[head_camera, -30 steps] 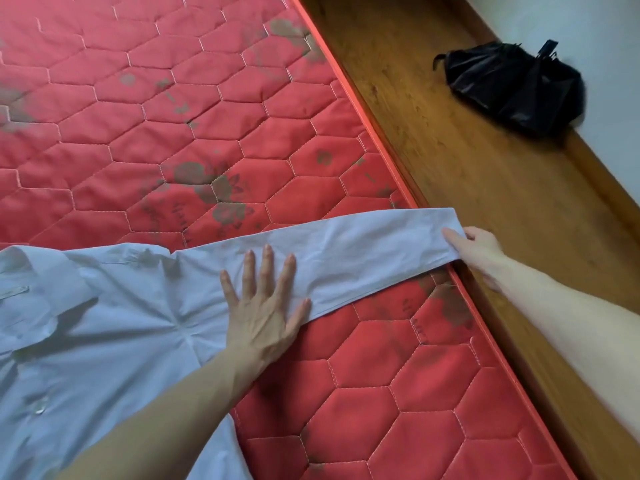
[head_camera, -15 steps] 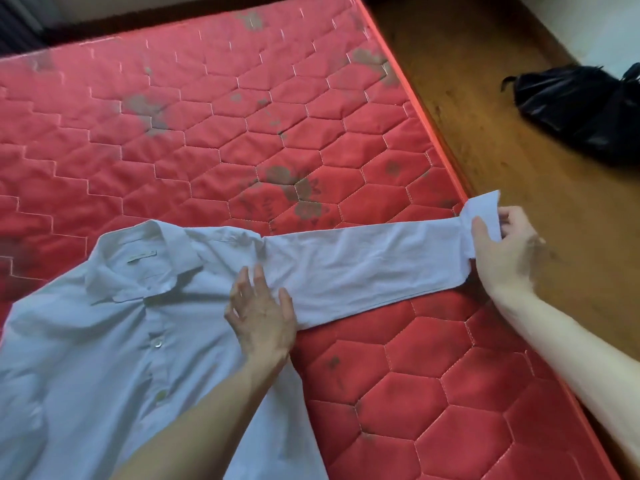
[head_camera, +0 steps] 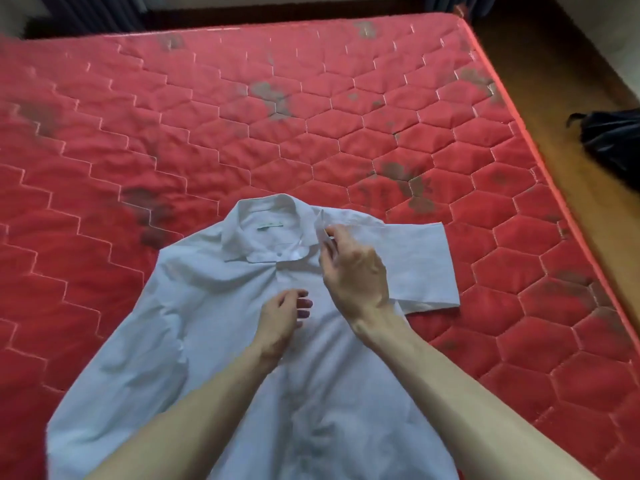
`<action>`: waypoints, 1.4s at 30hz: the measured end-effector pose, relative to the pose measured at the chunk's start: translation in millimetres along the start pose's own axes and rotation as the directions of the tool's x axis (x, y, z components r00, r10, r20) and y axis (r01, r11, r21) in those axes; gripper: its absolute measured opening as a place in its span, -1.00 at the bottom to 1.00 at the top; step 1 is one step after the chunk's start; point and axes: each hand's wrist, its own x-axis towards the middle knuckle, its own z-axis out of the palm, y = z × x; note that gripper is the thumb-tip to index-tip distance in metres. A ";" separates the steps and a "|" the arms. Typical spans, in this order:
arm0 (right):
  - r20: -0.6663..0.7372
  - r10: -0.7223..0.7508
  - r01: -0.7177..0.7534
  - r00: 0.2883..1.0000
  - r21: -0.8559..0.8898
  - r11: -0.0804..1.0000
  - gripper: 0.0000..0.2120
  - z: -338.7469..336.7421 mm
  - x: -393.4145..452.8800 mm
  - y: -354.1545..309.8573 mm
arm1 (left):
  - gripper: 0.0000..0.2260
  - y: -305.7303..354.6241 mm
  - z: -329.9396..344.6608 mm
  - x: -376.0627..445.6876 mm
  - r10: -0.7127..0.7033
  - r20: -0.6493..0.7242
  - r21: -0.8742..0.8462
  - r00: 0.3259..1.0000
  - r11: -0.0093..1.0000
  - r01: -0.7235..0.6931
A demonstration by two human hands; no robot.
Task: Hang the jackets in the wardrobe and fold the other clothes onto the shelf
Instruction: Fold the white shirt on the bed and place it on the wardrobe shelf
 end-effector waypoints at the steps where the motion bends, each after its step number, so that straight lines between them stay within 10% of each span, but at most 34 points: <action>1: 0.012 -0.014 0.014 1.000 -0.005 1.000 -0.94 15.0 -6.3 -18.2 | -0.74 -0.7 -21.8 -2.3 -0.079 0.003 -0.088 0.997 0.993 0.078; 10: 0.098 -0.165 0.178 0.981 -0.145 0.973 -0.50 139.3 -53.3 -126.5 | -0.57 -11.4 -202.5 10.8 -0.224 0.019 -0.134 0.974 0.965 0.225; 20: 0.452 -0.048 0.206 0.891 -0.308 0.929 -0.66 206.5 -62.7 -148.9 | -0.75 -19.5 -249.1 19.9 -0.161 -0.087 -0.196 0.983 0.970 0.142; 24: 0.526 0.111 0.144 0.843 -0.420 0.896 -0.50 217.8 -81.1 -137.2 | -0.91 -33.7 -277.1 23.9 0.122 -0.260 0.264 0.958 0.963 -0.051; 26: 0.541 0.111 0.161 0.834 -0.431 0.888 -0.31 220.0 -93.0 -134.8 | -0.75 -42.7 -289.0 21.1 0.267 -0.324 0.651 0.908 0.759 0.009; 30: 0.529 0.080 0.022 0.845 -0.183 0.983 -0.28 212.6 -100.4 -136.2 | -0.59 -56.3 -309.6 20.9 0.142 -0.354 0.787 0.924 0.579 0.212; 34: 0.611 0.025 0.050 0.791 -0.105 0.993 -0.35 216.4 -102.9 -135.2 | -0.86 -67.7 -333.8 24.8 0.077 -0.196 0.777 0.978 0.621 0.107; 42: 0.685 0.074 0.099 0.724 -0.209 0.973 -0.45 221.1 -98.6 -137.6 | -0.67 -56.4 -393.0 10.7 -0.158 0.198 0.490 0.967 0.871 0.042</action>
